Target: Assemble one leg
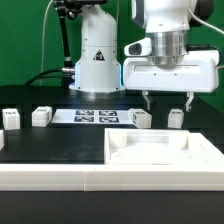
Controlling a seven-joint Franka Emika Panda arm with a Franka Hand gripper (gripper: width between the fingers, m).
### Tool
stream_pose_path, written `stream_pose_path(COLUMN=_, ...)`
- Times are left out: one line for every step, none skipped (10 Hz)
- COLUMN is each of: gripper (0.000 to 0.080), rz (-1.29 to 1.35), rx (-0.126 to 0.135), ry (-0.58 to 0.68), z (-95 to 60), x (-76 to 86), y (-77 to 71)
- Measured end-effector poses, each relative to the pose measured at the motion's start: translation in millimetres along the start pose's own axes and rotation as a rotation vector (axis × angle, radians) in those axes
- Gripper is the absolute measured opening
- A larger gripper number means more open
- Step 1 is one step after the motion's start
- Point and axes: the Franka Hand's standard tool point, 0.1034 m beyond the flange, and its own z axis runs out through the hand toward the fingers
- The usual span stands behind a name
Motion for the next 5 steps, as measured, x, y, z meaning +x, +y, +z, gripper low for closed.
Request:
stream_pose_path(gripper=0.0649, rz=-0.033, rx=0.005, ry=-0.001, z=-0.2, x=-4.1, y=-2.3)
stream_pose_path(gripper=0.0649, rz=-0.055, rx=0.018, ry=0.016, z=-0.7, x=-4.9, y=-3.2)
stream_pose_path(gripper=0.0649, rz=-0.076, rx=0.005, ry=-0.007, z=0.4, x=-4.2, y=0.1)
stream_pose_path(gripper=0.0649, rz=-0.097, rx=-0.014, ry=-0.056, z=0.8, x=-0.6, y=4.8)
stream_pose_path(gripper=0.0649, rz=-0.103, rx=-0.029, ry=-0.118, z=0.3, x=3.6, y=8.2)
